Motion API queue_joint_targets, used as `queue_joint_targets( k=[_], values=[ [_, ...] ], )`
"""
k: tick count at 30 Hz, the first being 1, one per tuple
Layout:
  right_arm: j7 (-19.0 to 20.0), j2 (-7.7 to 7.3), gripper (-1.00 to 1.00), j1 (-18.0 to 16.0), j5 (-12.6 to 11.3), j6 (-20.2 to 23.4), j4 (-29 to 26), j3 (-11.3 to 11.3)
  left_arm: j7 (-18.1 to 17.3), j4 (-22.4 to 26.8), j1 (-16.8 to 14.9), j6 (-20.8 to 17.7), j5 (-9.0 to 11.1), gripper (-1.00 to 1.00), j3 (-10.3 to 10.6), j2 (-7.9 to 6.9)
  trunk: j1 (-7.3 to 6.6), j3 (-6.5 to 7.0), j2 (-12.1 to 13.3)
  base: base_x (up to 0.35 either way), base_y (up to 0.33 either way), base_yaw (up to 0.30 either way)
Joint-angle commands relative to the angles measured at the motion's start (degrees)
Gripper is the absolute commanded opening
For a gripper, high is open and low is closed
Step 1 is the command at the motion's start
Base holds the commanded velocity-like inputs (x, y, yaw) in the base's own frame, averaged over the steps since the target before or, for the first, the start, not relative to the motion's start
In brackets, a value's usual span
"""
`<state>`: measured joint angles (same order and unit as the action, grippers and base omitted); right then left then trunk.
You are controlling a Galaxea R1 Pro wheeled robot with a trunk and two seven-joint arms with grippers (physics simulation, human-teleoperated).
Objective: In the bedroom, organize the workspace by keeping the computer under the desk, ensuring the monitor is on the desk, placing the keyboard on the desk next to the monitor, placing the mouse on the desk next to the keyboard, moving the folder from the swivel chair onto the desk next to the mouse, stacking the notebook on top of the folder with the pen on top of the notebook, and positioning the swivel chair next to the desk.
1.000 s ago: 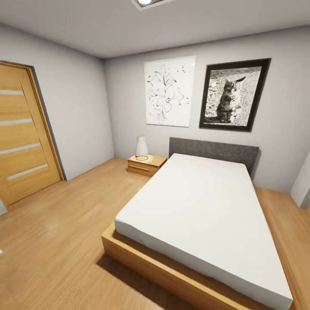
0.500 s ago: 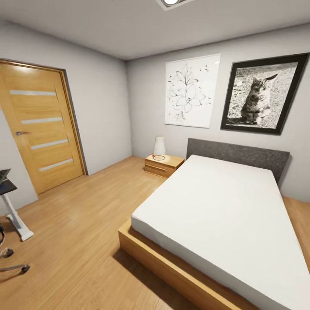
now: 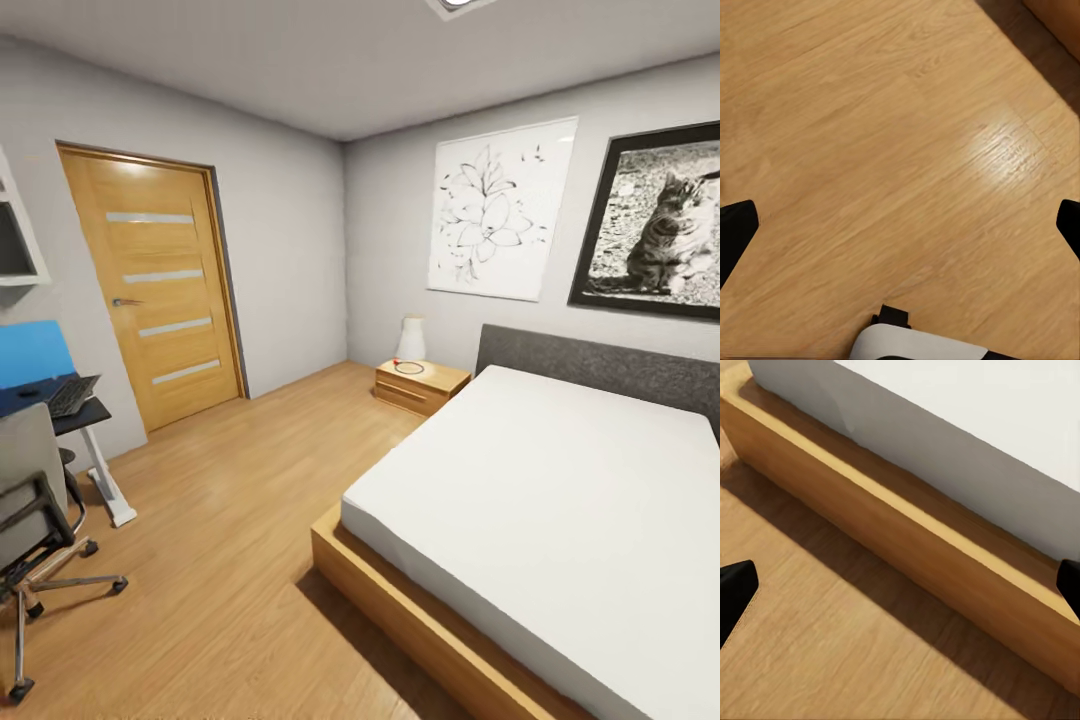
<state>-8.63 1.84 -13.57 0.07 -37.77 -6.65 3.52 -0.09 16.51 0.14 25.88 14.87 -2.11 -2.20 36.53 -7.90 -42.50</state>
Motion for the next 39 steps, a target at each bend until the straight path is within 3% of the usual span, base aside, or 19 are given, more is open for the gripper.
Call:
queue_joint_targets(
  k=[1, 13, 22, 39],
  values=[
    [-0.42, 0.00, 1.00, -0.05, 0.02, -0.11, 0.05, 0.39, 0.00, 0.09, -0.01, 0.05, -0.10, 1.00, -0.20, 0.01, 0.01, -0.08, -0.07, 0.000, 0.000, 0.289],
    [-0.42, 0.08, 1.00, -0.05, 0.10, -0.15, 0.06, 0.51, -0.05, 0.10, 0.03, 0.05, -0.10, 1.00, -0.23, 0.02, 0.01, -0.08, -0.07, 0.000, 0.011, 0.289],
    [-0.42, 0.09, 1.00, -0.05, 0.18, -0.19, 0.10, 0.58, -0.07, 0.10, 0.02, 0.05, -0.10, 1.00, -0.20, 0.05, 0.01, -0.08, -0.07, 0.014, 0.218, 0.289],
    [-0.42, 0.05, 1.00, -0.05, 0.11, -0.11, 0.23, 0.52, -0.08, 0.10, 0.02, 0.05, -0.10, 1.00, -0.18, 0.07, 0.01, -0.08, -0.07, 0.256, 0.206, 0.289]
  ],
)
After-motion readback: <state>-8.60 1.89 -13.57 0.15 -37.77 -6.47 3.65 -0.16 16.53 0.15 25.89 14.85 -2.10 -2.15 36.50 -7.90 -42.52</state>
